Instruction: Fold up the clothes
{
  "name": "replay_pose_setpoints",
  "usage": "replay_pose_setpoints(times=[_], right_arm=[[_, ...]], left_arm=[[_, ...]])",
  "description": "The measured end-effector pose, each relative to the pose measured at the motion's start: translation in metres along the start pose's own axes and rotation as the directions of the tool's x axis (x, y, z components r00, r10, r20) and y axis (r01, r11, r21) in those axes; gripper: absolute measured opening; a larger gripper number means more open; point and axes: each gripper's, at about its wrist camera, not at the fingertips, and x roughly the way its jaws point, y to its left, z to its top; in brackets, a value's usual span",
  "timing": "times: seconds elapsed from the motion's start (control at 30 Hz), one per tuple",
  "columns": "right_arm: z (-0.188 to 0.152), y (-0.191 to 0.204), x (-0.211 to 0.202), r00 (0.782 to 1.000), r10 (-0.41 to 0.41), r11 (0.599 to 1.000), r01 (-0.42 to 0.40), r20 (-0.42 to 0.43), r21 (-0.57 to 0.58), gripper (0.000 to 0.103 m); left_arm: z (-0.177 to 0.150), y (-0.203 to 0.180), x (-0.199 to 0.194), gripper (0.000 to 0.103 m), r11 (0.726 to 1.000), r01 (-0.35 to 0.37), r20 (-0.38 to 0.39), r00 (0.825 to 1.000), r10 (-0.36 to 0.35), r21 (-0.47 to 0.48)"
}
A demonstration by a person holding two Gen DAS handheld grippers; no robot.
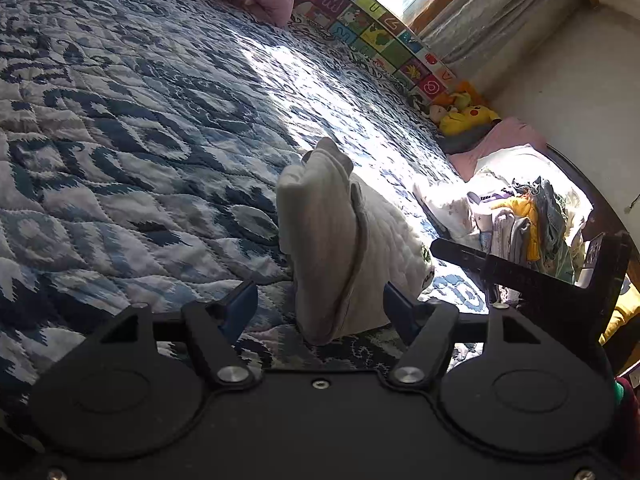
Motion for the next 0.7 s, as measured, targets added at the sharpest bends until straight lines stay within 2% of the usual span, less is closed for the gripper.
replay_pose_setpoints(times=[0.1,0.17,0.23,0.3,0.33,0.37,0.5,0.6,0.7], right_arm=[[0.006,-0.005,0.021,1.0,0.011,1.0,-0.011,-0.029,0.014,0.086],[0.006,-0.007,0.031,0.998,0.011,1.0,-0.01,-0.054,0.029,0.079],[0.003,-0.007,0.035,0.997,0.029,0.999,-0.027,-0.07,0.027,0.057],[-0.001,-0.006,0.038,0.995,0.047,0.999,-0.045,-0.085,0.023,0.05],[-0.005,-0.005,0.038,0.994,0.054,0.998,-0.053,-0.09,0.014,0.045],[-0.008,-0.004,0.038,0.994,0.058,0.998,-0.058,-0.095,0.006,0.043],[-0.032,0.003,0.026,0.992,0.07,0.998,-0.07,-0.104,0.008,0.04],[-0.056,0.012,0.016,0.99,0.067,0.997,-0.07,-0.123,-0.025,0.04],[-0.078,0.018,0.006,0.987,0.057,0.996,-0.067,-0.153,-0.06,0.04]], left_arm=[[0.0,0.004,0.015,0.069,1.0,0.008,-0.024,1.0,-0.008,-0.005],[0.001,0.007,0.026,0.069,1.0,0.024,-0.043,0.999,-0.024,-0.014],[0.003,0.008,0.032,0.069,0.999,0.042,-0.041,0.998,-0.042,-0.006],[0.006,0.006,0.035,0.066,0.998,0.059,-0.023,0.998,-0.059,0.018],[0.008,0.005,0.036,0.061,0.997,0.067,-0.011,0.998,-0.067,0.033],[0.011,0.004,0.036,0.038,0.996,0.068,-0.003,0.998,-0.068,0.052],[0.022,-0.005,0.034,0.025,0.987,0.042,0.028,0.999,-0.047,0.154],[0.02,-0.02,0.027,0.024,0.953,0.046,0.053,0.996,-0.065,0.298],[0.006,-0.038,0.022,0.024,0.873,0.045,0.037,0.997,-0.071,0.485]])
